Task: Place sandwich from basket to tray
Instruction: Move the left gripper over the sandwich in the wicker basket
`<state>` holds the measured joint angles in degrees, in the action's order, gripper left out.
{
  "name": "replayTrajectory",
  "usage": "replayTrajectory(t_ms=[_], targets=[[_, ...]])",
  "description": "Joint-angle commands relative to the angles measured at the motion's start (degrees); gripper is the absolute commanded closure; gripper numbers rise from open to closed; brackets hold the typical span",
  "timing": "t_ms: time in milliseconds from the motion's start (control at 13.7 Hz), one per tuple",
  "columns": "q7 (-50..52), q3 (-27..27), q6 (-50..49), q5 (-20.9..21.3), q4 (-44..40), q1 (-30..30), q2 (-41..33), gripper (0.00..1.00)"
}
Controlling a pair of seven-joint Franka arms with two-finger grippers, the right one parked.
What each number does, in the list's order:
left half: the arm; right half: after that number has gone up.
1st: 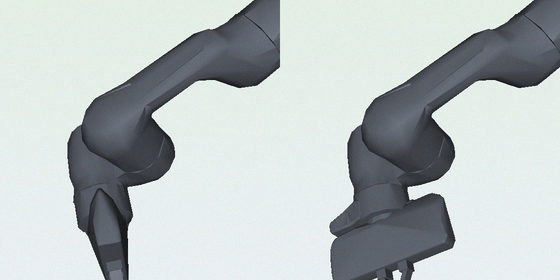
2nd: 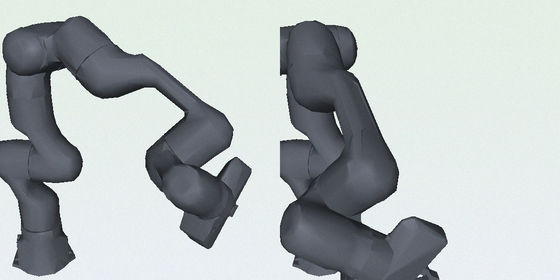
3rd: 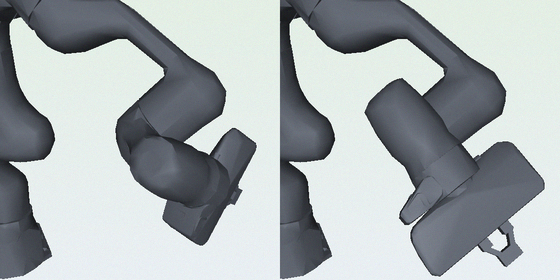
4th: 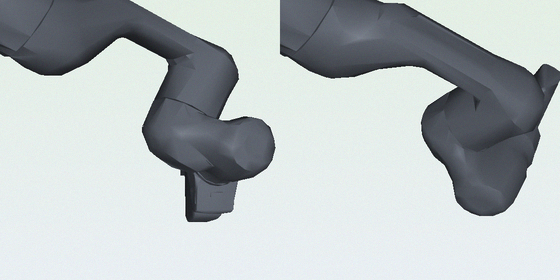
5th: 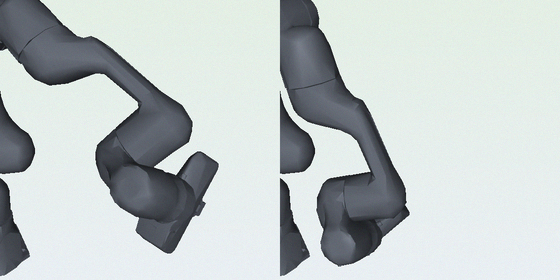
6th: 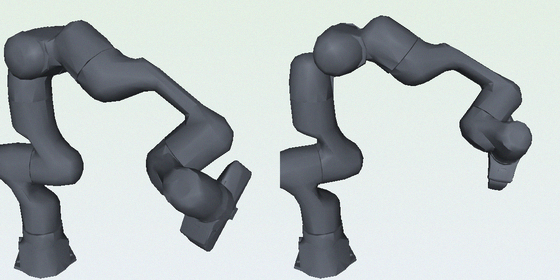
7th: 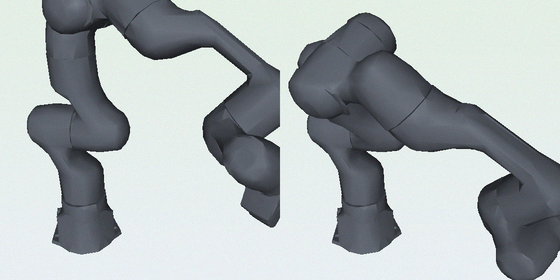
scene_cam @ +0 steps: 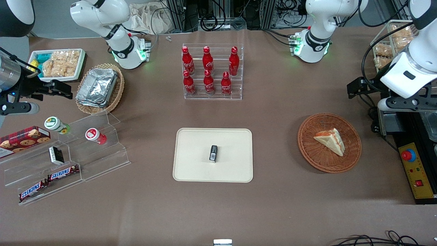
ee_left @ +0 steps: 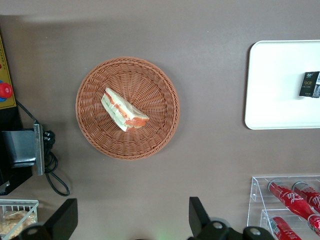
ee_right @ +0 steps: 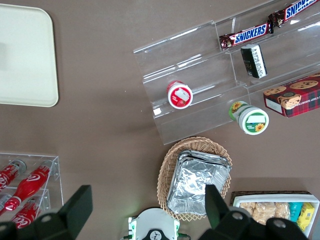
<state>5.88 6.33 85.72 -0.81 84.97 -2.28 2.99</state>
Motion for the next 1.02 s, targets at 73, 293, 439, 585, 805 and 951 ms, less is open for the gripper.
replayTrajectory(t_ms=[73,293,439,585,805,951], targets=[[-0.95,-0.97,-2.13,0.11,-1.47,-0.27,0.60,0.00],[-0.69,-1.14,-2.22,0.55,0.62,0.00,2.45,0.00],[-0.25,-1.32,-0.82,2.55,2.91,0.08,4.11,0.00],[1.41,-1.23,3.11,2.66,5.98,1.83,5.79,0.00],[7.37,-1.32,14.36,2.83,17.04,2.10,5.00,0.00],[14.57,-1.32,21.03,3.09,22.06,2.11,5.62,0.00]])
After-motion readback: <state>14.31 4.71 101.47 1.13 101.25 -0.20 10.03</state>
